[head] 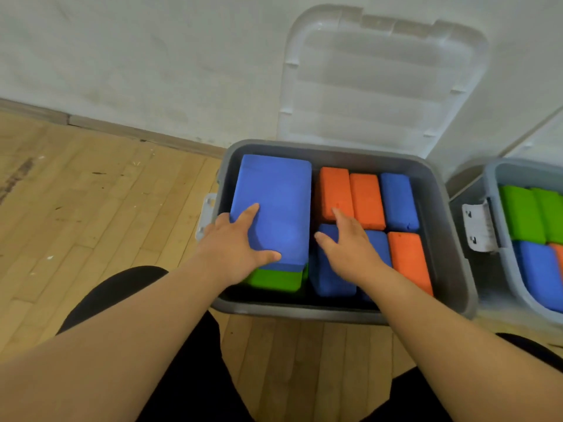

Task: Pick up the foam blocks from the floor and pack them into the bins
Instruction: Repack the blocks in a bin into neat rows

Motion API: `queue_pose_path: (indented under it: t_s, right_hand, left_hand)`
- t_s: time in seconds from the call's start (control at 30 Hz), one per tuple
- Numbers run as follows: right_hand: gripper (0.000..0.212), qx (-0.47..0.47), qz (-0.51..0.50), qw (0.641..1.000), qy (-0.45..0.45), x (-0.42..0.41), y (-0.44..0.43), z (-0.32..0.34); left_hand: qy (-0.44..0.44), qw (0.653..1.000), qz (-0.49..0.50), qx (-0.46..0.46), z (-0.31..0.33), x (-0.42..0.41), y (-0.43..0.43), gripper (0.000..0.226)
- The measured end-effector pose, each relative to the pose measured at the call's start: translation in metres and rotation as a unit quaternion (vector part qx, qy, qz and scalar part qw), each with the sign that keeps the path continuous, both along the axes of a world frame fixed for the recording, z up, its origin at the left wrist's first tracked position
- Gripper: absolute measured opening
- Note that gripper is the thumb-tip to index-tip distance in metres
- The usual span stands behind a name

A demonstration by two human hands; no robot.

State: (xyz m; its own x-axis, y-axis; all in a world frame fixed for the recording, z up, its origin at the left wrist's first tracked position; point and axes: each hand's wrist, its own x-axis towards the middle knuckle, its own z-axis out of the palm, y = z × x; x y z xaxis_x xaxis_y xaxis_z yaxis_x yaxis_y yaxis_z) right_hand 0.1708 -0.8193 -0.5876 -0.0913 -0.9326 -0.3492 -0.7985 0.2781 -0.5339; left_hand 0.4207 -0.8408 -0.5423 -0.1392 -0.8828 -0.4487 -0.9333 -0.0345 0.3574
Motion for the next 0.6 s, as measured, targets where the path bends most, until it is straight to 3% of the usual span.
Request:
queue_pose_path:
  t_s: [0.13, 0.2, 0.27, 0.4, 0.5, 0.6]
  right_hand:
    - [0.073, 0.012, -0.049, 0.967, -0.251, 0.011, 0.001, 0.023]
    - [0.073, -0.018, -0.073, 0.956, -0.285, 0.015, -0.001, 0.036]
    - [0.071, -0.09, -0.079, 0.965, -0.232, 0.004, -0.006, 0.063]
    - [0.071, -0.17, -0.1, 0.98, 0.01, -0.049, -0.004, 0.108]
    - [0.079, -0.038, -0.118, 0.98, 0.153, -0.08, 0.009, 0.082]
    - [0.082, 0.072, -0.125, 0.976, 0.16, -0.089, 0.015, 0.044]
  left_hand:
    - [0.082, 0.996, 0.002, -0.028, 0.005, -0.012, 0.008, 0.104]
    - [0.106, 0.992, 0.002, -0.074, 0.015, -0.027, 0.015, 0.098]
    - [0.142, 0.981, -0.003, -0.133, 0.028, -0.045, 0.019, 0.094]
    - [0.25, 0.955, -0.043, -0.155, 0.041, -0.099, 0.017, 0.093]
    - [0.2, 0.965, -0.145, -0.088, 0.016, -0.148, 0.011, 0.098]
    - [0.086, 0.967, -0.226, -0.077, -0.016, -0.161, 0.009, 0.099]
